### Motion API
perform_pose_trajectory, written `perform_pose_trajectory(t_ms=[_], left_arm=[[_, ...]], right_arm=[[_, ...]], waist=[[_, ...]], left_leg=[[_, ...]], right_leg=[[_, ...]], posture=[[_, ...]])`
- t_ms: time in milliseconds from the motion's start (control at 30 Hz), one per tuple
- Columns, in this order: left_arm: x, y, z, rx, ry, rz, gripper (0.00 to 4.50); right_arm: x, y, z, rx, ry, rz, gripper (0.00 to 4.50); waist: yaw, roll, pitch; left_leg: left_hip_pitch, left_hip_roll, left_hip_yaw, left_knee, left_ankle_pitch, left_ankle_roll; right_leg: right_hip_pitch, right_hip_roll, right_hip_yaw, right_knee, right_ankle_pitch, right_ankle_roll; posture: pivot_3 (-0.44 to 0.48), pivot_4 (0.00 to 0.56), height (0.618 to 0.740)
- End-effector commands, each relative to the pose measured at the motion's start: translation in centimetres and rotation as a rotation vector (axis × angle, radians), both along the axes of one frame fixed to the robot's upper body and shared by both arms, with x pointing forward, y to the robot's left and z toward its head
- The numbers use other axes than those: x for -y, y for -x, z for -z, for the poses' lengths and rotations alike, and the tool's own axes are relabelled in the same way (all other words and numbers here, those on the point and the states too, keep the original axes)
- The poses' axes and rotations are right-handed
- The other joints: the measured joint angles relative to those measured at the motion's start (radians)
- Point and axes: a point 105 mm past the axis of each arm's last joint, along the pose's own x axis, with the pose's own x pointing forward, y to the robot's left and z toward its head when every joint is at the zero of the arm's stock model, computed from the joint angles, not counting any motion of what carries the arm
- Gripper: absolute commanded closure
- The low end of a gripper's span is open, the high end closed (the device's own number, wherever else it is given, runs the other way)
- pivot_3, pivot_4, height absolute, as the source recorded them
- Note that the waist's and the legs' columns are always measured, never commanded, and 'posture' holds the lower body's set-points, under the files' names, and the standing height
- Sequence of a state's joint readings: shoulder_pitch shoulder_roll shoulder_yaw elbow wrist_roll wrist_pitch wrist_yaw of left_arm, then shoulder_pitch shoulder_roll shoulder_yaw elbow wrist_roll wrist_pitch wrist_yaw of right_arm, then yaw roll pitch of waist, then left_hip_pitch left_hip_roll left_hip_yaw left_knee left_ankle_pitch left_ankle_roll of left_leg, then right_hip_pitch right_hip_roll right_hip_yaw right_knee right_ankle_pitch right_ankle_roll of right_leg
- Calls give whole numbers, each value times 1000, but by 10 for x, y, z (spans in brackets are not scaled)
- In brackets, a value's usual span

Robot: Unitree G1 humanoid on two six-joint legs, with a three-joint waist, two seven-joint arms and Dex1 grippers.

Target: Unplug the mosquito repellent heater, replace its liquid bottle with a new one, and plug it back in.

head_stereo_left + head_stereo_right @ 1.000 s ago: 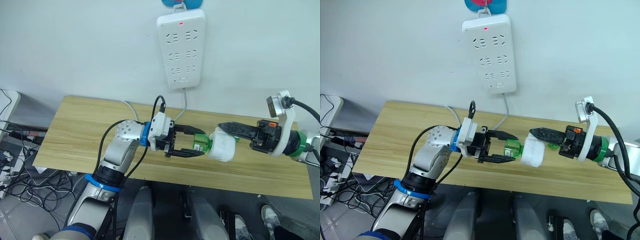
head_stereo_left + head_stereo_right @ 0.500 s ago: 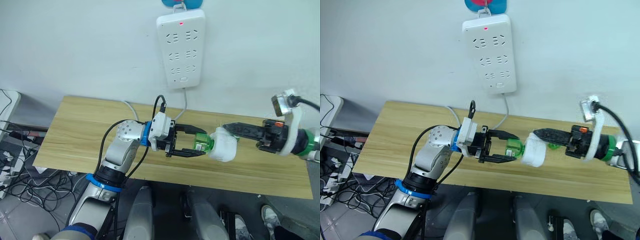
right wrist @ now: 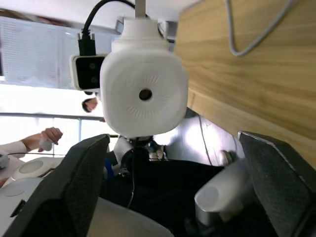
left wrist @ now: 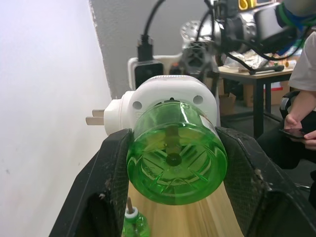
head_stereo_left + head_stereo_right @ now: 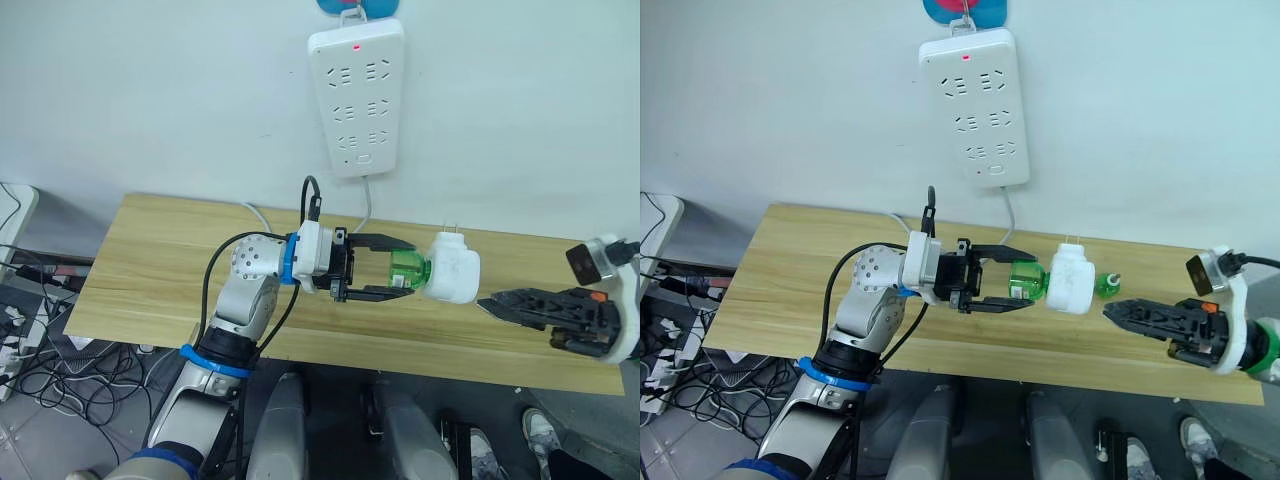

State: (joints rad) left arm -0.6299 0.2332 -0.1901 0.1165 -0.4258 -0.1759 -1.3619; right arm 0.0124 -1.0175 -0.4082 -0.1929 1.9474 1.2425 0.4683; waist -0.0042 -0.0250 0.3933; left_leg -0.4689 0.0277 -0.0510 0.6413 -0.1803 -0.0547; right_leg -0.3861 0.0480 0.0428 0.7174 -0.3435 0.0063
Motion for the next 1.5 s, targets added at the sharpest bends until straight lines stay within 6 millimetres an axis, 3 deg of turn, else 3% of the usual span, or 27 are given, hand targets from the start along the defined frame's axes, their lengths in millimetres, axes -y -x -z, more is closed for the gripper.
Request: perform_pose_trajectory(t_ms=[33, 400, 600, 900, 1100, 1400, 1500], left_arm=[[2, 6, -9, 37, 22, 30, 2184], [4, 10, -8, 24, 17, 51, 2184], [4, 13, -8, 19, 17, 59, 2184], [2, 16, -7, 13, 7, 64, 2184], [3, 16, -7, 11, 5, 67, 2184], [4, 15, 1, -9, -46, 65, 2184], [2, 13, 2, -38, -66, 59, 1218]], right_arm=[[-10, -3, -13, 96, -51, 18, 51], [-29, -3, -17, 142, -80, -29, 51], [-44, -14, -22, 191, -111, 10, 51], [-46, -12, -22, 189, -100, -8, 51], [-44, -9, -21, 183, -97, -24, 1427], [-44, -10, -22, 189, -86, -15, 1427], [-44, -11, -22, 188, -72, -10, 1427]], waist=[[0, 0, 0], [1, 0, 0], [0, 0, 0], [1, 0, 0], [1, 0, 0], [0, 0, 0], [0, 0, 0]], left_leg=[[0, 0, 0, 0, 0, 0], [0, 0, 0, 0, 0, -1], [0, 0, -1, 0, 0, -1], [0, 0, -1, 0, 1, -1], [0, 0, -1, 0, 1, -1], [0, 0, -1, 0, 1, -1], [0, 0, -1, 0, 1, -1]], right_leg=[[0, 0, 0, 0, 0, 0], [0, 0, 0, 0, 0, 0], [0, 0, 0, 0, 0, 0], [0, 0, 0, 0, 0, 0], [0, 0, 0, 0, 0, 0], [0, 0, 0, 0, 0, 0], [0, 0, 0, 0, 0, 0]], posture=[[7, 378, 740], [6, 376, 740], [13, 374, 740], [16, 371, 740], [11, 372, 740], [7, 373, 740], [7, 373, 740]])
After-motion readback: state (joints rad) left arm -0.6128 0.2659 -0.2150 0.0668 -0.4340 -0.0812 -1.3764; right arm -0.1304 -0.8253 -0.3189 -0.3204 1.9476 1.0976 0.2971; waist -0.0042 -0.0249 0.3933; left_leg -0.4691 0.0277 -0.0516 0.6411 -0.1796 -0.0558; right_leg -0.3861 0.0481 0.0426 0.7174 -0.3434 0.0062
